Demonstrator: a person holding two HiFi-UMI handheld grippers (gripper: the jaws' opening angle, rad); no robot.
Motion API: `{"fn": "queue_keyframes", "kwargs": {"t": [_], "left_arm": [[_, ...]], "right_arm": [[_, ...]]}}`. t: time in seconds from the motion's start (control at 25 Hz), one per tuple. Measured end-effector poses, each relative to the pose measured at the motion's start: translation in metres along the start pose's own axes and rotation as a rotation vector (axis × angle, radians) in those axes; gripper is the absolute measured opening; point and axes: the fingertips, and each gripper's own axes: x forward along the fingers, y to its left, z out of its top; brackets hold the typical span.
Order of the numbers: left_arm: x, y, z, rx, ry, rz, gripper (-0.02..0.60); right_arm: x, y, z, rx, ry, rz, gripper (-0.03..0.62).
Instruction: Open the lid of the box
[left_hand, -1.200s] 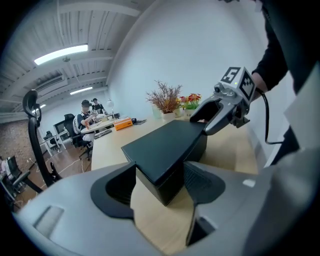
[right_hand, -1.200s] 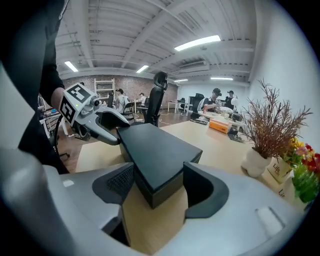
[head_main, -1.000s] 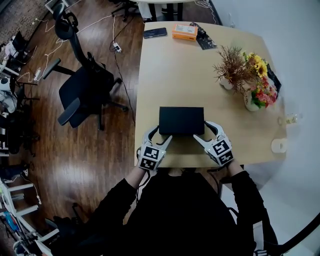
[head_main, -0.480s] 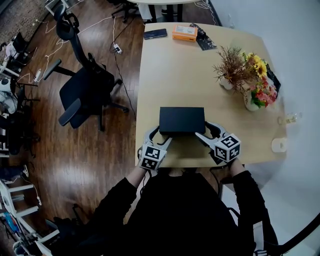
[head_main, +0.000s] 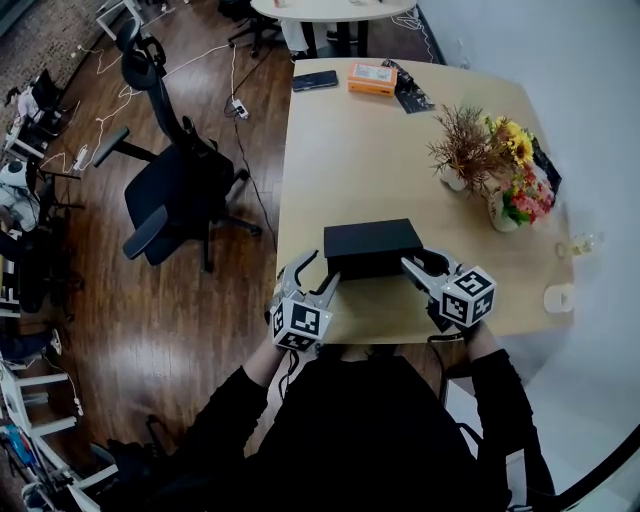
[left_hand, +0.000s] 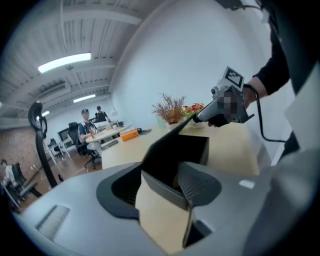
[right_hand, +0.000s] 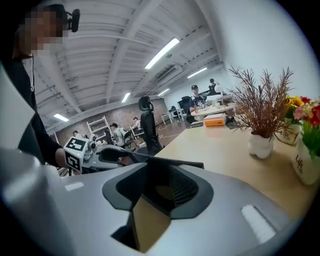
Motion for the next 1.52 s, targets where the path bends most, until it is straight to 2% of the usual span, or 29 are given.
{"fn": "queue_keyframes", "kwargs": {"t": [0.08, 0.16, 0.24, 0.28, 0.32, 0.4, 0.48, 0.52, 0.6, 0.68, 0.76, 0.92, 1.04, 1.2, 1.28, 1.36, 1.52], "left_arm": [[0.003, 0.014, 0.014, 0.109, -0.025, 0.045, 0.213], [0.007, 0.022, 0.027, 0.202, -0.042, 0.049, 0.205], [0.011, 0.029, 0.039, 0.248, -0.061, 0.045, 0.097], [0.012, 0.033, 0.044, 0.245, -0.068, 0.039, 0.039], [0.014, 0.038, 0.047, 0.226, -0.072, 0.028, 0.043], [0.02, 0.046, 0.052, 0.163, -0.079, -0.006, 0.046], [0.026, 0.058, 0.056, 0.09, -0.094, -0.043, 0.052], [0.03, 0.065, 0.057, 0.048, -0.103, -0.059, 0.054], [0.04, 0.08, 0.059, -0.063, -0.125, -0.095, 0.051], [0.052, 0.091, 0.059, -0.18, -0.141, -0.133, 0.046], [0.064, 0.099, 0.057, -0.272, -0.145, -0.164, 0.048], [0.086, 0.116, 0.047, -0.476, -0.151, -0.213, 0.051], [0.1, 0.127, 0.029, -0.631, -0.118, -0.192, 0.052], [0.09, 0.14, 0.001, -0.844, -0.106, -0.104, 0.054], [0.07, 0.14, -0.007, -0.891, -0.12, -0.049, 0.054], [0.045, 0.133, -0.005, -0.882, -0.142, -0.011, 0.054], [-0.005, 0.106, 0.02, -0.739, -0.185, 0.025, 0.054]], "right_arm": [[0.001, -0.002, 0.004, 0.002, -0.007, -0.002, 0.132], [0.004, -0.002, 0.007, 0.002, -0.012, -0.007, 0.13], [0.006, -0.002, 0.014, -0.01, -0.026, -0.02, 0.13], [0.007, -0.003, 0.02, -0.021, -0.042, -0.036, 0.13], [0.006, -0.005, 0.027, -0.042, -0.061, -0.063, 0.13], [0.001, -0.012, 0.032, -0.118, -0.078, -0.158, 0.121], [-0.002, -0.025, 0.019, -0.205, -0.026, -0.284, 0.097], [-0.003, -0.033, 0.005, -0.221, 0.015, -0.337, 0.095], [-0.002, -0.045, -0.025, -0.165, 0.086, -0.385, 0.095], [-0.002, -0.05, -0.049, -0.05, 0.115, -0.383, 0.095], [-0.001, -0.051, -0.058, 0.028, 0.099, -0.374, 0.086], [0.004, -0.048, -0.058, 0.052, 0.091, -0.347, 0.029], [0.005, -0.048, -0.059, 0.083, 0.085, -0.332, 0.029], [0.004, -0.048, -0.058, 0.122, 0.081, -0.314, 0.029], [0.003, -0.049, -0.059, 0.128, 0.089, -0.304, 0.031], [-0.001, -0.05, -0.057, 0.119, 0.1, -0.308, 0.029], [-0.019, -0.048, -0.022, 0.098, 0.022, -0.325, 0.025]]}}
